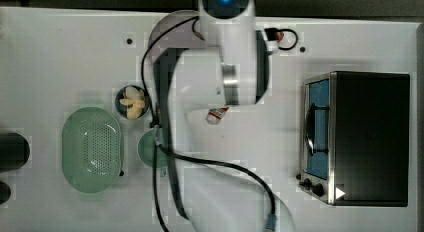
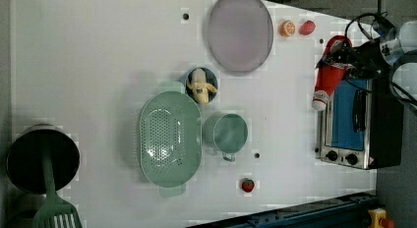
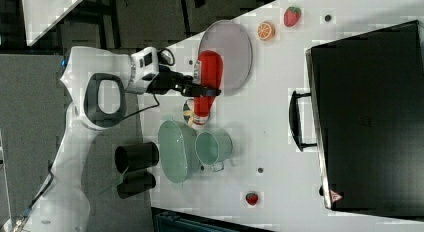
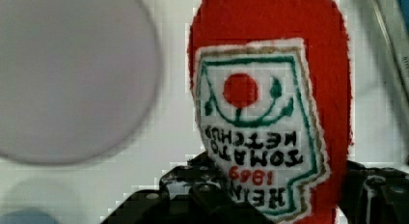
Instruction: Pick ketchup from strainer and place it on the table
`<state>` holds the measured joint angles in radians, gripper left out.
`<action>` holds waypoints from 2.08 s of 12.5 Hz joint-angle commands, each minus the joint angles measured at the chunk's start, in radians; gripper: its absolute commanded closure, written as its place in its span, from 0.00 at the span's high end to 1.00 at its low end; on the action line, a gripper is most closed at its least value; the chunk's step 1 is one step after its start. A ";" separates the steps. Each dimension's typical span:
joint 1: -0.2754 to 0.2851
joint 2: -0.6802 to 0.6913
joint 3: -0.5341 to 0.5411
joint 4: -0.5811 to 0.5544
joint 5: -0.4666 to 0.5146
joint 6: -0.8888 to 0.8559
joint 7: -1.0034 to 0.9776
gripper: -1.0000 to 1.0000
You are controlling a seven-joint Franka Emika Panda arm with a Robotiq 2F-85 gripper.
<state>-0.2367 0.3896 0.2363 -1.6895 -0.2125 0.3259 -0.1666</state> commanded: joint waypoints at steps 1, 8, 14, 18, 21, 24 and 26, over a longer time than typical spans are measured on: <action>0.025 -0.051 0.030 -0.069 -0.004 0.065 -0.087 0.60; -0.046 -0.073 0.027 -0.422 0.009 0.472 -0.087 0.60; -0.065 -0.050 0.025 -0.588 0.009 0.615 -0.080 0.60; -0.065 -0.031 0.030 -0.572 0.009 0.631 -0.080 0.95; -0.064 -0.117 0.044 -0.506 0.010 0.620 -0.080 1.00; -0.064 -0.199 0.044 -0.406 0.013 0.509 -0.072 1.00; -0.062 -0.226 0.045 -0.310 0.016 0.393 -0.039 1.00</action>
<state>-0.2917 0.1923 0.2712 -2.0332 -0.2030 0.7334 -0.2086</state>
